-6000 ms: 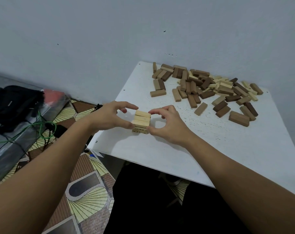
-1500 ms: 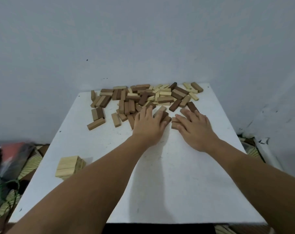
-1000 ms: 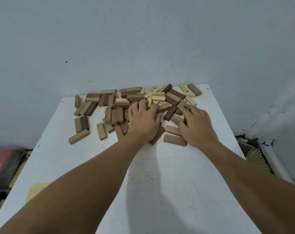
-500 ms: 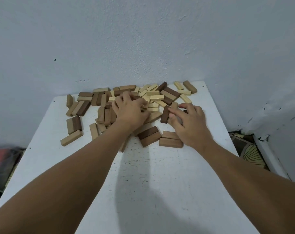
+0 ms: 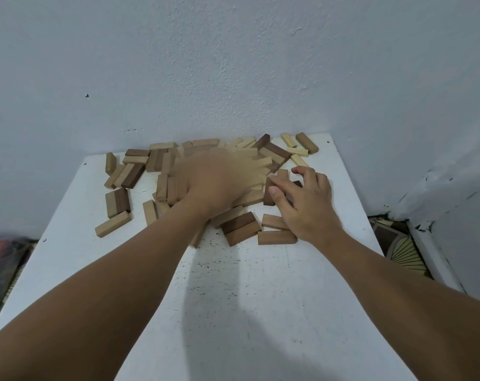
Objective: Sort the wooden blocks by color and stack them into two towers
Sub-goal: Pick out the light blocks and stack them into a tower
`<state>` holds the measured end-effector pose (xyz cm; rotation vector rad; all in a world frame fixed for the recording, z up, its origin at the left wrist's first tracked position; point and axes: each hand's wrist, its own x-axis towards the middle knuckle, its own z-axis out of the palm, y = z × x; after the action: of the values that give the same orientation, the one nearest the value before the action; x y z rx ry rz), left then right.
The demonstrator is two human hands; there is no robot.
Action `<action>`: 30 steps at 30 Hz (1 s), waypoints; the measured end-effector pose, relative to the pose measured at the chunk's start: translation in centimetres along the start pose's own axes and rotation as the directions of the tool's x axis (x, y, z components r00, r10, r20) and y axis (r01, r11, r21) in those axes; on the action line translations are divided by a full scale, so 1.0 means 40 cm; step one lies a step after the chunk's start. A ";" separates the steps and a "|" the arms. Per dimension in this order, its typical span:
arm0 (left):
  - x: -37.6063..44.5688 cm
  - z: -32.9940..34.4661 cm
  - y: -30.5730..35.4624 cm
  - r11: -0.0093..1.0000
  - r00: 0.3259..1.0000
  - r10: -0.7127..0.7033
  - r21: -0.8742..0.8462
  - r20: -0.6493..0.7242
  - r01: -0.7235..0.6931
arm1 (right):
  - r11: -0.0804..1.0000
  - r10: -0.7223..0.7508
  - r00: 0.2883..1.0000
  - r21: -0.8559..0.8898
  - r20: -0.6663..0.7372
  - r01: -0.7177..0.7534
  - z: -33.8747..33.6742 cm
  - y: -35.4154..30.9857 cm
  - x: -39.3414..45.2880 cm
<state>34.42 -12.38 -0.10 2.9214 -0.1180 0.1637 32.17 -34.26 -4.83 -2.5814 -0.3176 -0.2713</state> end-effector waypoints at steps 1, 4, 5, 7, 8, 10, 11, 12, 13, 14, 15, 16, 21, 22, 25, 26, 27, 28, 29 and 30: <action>0.002 -0.001 0.002 1.000 1.000 0.011 0.000 0.001 -0.011 | 1.000 -0.007 1.000 -0.005 0.011 0.007 0.000 -0.001 0.000; 0.008 -0.010 0.005 0.999 0.999 0.034 0.020 -0.003 -0.034 | 1.000 -0.028 0.999 -0.011 0.028 0.028 0.003 -0.002 0.000; 0.010 -0.013 0.006 0.999 0.999 0.038 0.036 0.004 -0.038 | 0.999 -0.033 0.999 -0.015 0.029 0.034 0.003 -0.002 0.001; 0.012 -0.016 0.007 0.996 0.998 0.041 0.079 0.042 -0.044 | 0.999 -0.037 0.999 -0.017 0.037 0.038 0.003 -0.001 0.001; 0.013 -0.016 0.008 0.994 0.997 0.043 0.098 0.066 -0.049 | 0.999 -0.038 0.998 -0.018 0.042 0.039 0.003 -0.001 0.002; 0.016 -0.016 0.008 0.992 0.994 0.053 0.113 0.099 -0.064 | 0.999 -0.040 0.998 -0.026 0.043 0.041 0.002 -0.002 0.002; 0.018 -0.016 0.008 0.991 0.992 0.064 0.113 0.106 -0.076 | 0.999 -0.041 0.998 -0.029 0.042 0.042 0.002 -0.002 0.002; 0.020 -0.017 0.007 0.989 0.991 0.076 0.114 0.112 -0.089 | 0.999 -0.041 0.998 -0.026 0.042 0.042 0.001 -0.003 0.002; 0.023 -0.017 0.007 0.988 0.989 0.088 0.117 0.116 -0.101 | 0.999 -0.038 0.998 -0.018 0.042 0.039 0.000 -0.003 0.002; 0.026 -0.017 0.007 0.987 0.989 0.096 0.120 0.115 -0.109 | 0.999 -0.036 0.999 -0.007 0.040 0.037 -0.002 -0.004 0.002; 0.028 -0.017 0.007 0.986 0.989 0.099 0.122 0.109 -0.112 | 0.999 -0.035 0.999 0.002 0.037 0.035 -0.003 -0.004 0.002; 0.028 -0.017 0.007 0.987 0.990 0.100 0.117 0.098 -0.111 | 0.999 -0.035 0.999 0.007 0.035 0.035 -0.004 -0.005 0.001; 0.006 -0.024 0.007 0.999 0.999 0.043 -0.022 -0.011 -0.043 | 0.999 -0.037 0.999 0.012 0.024 0.036 -0.005 -0.005 0.002; -0.005 -0.027 0.007 0.998 0.999 0.026 -0.053 -0.034 -0.028 | 0.999 -0.040 0.999 0.015 0.022 0.039 -0.005 -0.005 0.002; -0.055 -0.034 0.006 0.994 0.998 -0.012 -0.110 -0.063 0.005 | 0.999 -0.049 0.999 0.017 0.006 0.049 -0.008 -0.007 0.001; -0.077 -0.034 0.007 0.993 0.998 -0.022 -0.118 -0.059 0.015 | 0.998 -0.052 0.999 0.022 -0.002 0.052 -0.009 -0.009 0.000; -0.099 -0.033 0.007 0.992 0.998 -0.031 -0.120 -0.054 0.025 | 0.998 -0.056 0.998 0.029 -0.011 0.056 -0.010 -0.010 -0.002; -0.122 -0.031 0.008 0.992 0.998 -0.041 -0.118 -0.054 0.034 | 0.997 -0.064 0.998 0.035 -0.021 0.065 -0.012 -0.010 -0.004; -0.145 -0.028 0.008 0.993 0.997 -0.051 -0.113 -0.060 0.044 | 0.996 -0.080 0.996 0.036 -0.034 0.081 -0.015 -0.012 -0.007; -0.168 -0.026 0.008 0.993 0.996 -0.060 -0.108 -0.065 0.053 | 0.994 -0.107 0.993 0.028 -0.049 0.108 -0.018 -0.015 -0.012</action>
<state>27.63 -12.01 0.16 2.8059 -0.0324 0.2408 31.46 -34.22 -4.07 -2.5276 -0.4411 -0.3636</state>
